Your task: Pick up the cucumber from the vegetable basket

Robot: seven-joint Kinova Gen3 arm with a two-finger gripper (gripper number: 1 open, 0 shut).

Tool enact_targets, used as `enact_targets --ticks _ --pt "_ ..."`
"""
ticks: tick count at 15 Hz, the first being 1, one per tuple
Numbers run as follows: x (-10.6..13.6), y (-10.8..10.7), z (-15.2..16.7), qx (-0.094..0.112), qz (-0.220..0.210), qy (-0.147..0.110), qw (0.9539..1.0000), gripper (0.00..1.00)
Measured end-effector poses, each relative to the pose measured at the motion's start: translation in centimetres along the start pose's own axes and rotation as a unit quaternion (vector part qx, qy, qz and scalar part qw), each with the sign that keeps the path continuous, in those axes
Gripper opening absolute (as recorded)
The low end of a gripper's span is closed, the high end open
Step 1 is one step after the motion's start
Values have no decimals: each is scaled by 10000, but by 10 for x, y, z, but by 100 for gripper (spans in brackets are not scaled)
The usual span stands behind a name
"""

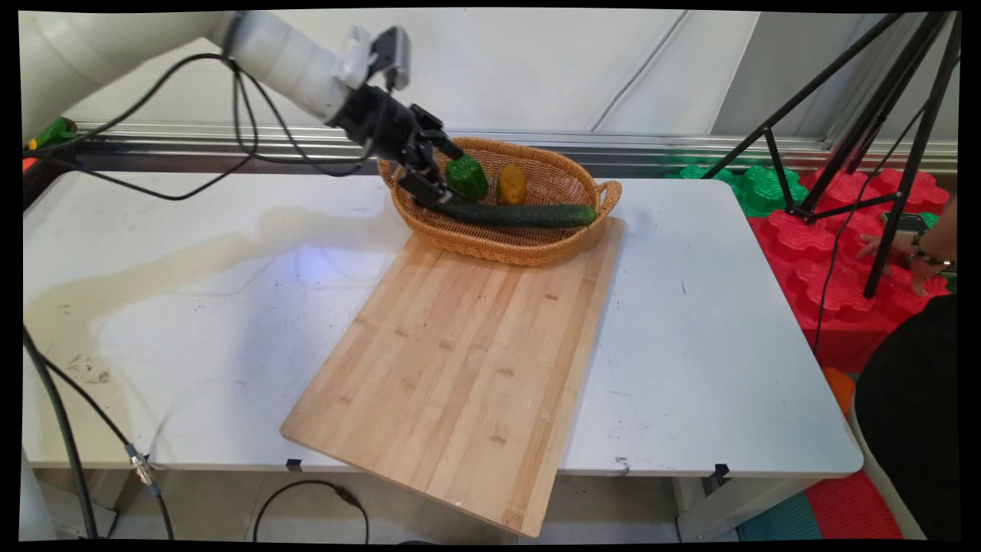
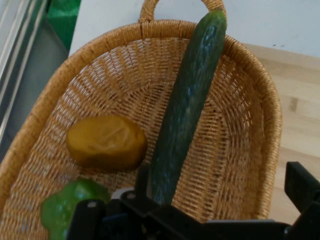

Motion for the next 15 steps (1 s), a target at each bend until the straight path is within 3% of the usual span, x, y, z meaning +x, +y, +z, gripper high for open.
enact_targets --ticks 15 --pt "30 -24 108 -405 799 -299 9955 100"
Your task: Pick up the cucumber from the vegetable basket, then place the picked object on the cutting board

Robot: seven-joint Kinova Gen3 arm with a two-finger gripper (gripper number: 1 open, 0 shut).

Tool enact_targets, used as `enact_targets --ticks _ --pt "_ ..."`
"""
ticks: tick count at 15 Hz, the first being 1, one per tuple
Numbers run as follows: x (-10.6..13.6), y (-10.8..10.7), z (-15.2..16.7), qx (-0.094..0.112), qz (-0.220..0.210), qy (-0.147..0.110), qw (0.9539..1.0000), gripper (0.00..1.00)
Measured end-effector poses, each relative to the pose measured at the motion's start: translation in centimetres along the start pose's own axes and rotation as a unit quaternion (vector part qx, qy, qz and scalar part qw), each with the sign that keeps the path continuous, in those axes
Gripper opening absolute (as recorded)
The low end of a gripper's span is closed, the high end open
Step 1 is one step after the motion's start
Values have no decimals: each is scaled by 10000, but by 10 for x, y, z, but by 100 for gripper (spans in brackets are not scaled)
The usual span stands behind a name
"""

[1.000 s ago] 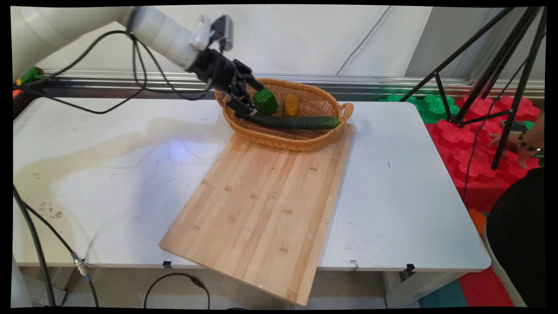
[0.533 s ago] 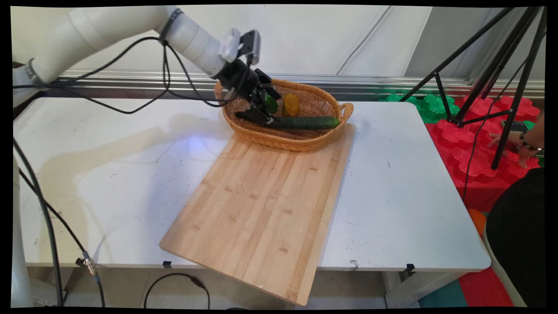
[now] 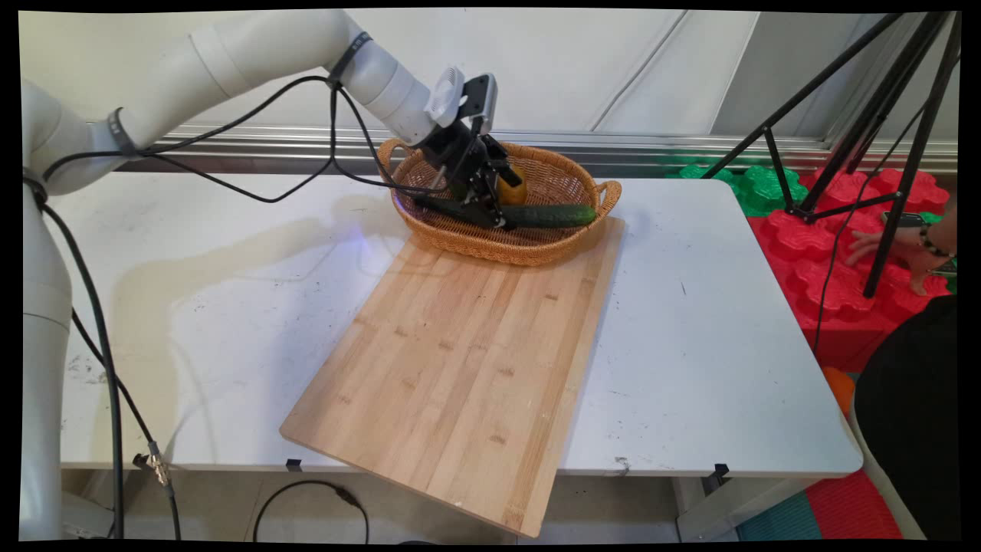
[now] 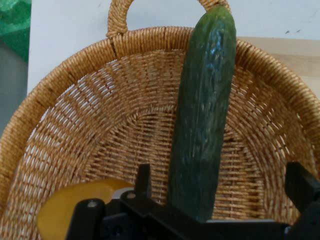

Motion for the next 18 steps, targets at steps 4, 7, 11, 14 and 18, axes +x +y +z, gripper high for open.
enact_targets --ticks 4,7,11,14,18 --pt "4 -6 16 -50 158 -22 9999 100" --pt "6 -11 25 -61 238 -36 9997 100" --pt "7 -14 31 -80 317 -43 9995 0" --pt "8 -16 34 -103 371 -46 9992 0" --pt "8 -17 35 -124 435 -45 9990 0"
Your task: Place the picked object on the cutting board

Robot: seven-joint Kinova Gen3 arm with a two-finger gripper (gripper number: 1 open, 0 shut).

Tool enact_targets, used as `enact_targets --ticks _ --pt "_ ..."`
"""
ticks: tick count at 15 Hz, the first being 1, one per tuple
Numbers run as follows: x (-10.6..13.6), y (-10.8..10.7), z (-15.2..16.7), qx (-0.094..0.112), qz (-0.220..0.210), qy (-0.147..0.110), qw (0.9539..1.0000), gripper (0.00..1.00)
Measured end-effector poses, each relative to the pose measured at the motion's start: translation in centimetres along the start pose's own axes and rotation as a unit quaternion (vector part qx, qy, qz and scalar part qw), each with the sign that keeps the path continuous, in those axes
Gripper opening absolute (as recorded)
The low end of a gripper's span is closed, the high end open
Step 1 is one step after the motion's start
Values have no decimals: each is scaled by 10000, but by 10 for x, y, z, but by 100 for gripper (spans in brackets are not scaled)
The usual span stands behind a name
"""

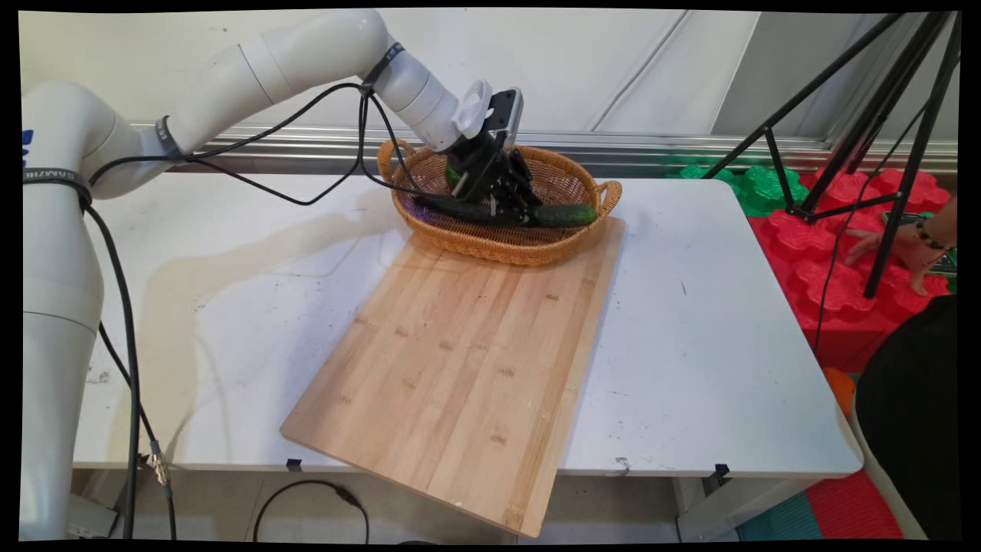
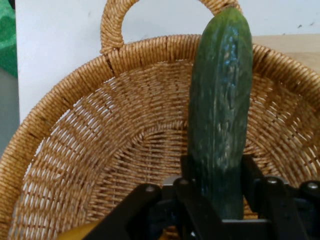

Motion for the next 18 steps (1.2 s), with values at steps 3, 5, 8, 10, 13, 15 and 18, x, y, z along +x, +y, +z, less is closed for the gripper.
enact_targets --ticks 3,5,8,10,13,15,18 --pt "0 0 -2 6 33 12 10000 0" --pt "0 0 -5 16 29 39 10000 0" --pt "0 2 -14 38 5 107 9999 0" --pt "-2 4 -24 70 -10 168 9998 0" --pt "-4 7 -44 143 -3 274 9995 0" --pt "-3 8 -59 215 -20 391 9990 0" --pt "-1 9 -78 286 -70 556 9980 0"
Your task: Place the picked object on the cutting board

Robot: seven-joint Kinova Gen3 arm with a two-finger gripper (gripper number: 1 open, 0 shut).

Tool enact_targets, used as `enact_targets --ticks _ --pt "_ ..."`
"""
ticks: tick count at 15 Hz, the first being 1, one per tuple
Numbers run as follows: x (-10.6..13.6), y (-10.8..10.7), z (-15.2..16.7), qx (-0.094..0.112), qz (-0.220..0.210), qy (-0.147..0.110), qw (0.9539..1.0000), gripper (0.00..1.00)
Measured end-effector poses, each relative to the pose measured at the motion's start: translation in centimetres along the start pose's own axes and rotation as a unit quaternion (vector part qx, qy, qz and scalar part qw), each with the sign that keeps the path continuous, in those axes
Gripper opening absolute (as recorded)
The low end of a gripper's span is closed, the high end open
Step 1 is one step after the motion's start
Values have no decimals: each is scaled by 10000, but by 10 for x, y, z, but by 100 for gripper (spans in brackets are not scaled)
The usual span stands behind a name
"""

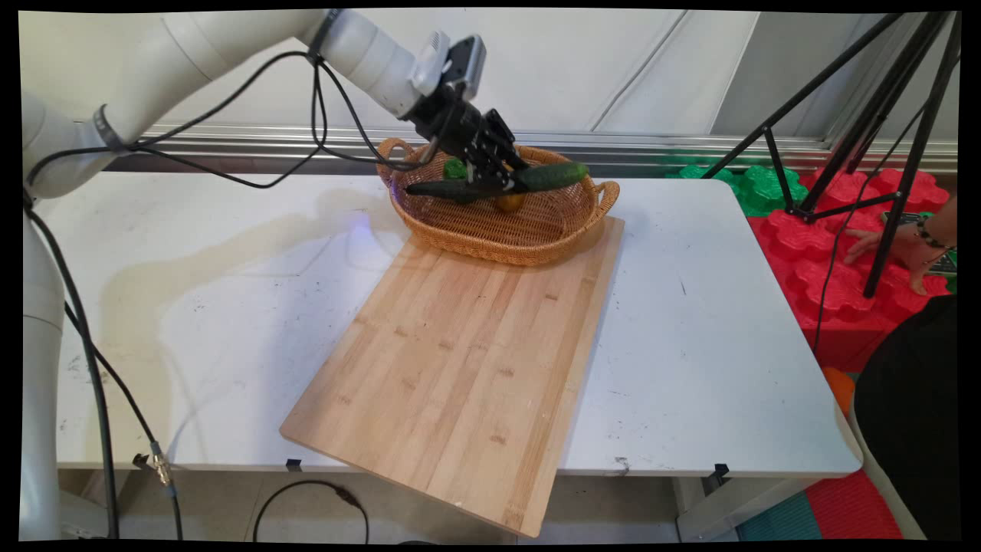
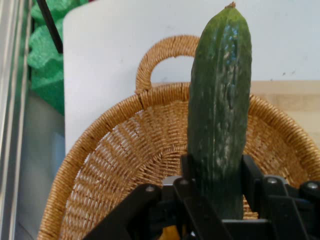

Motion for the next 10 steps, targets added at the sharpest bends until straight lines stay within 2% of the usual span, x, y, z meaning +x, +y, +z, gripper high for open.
enact_targets --ticks 6,10 --pt "9 8 -51 118 -167 335 9992 0" --pt "13 23 -86 65 -298 462 9985 0"
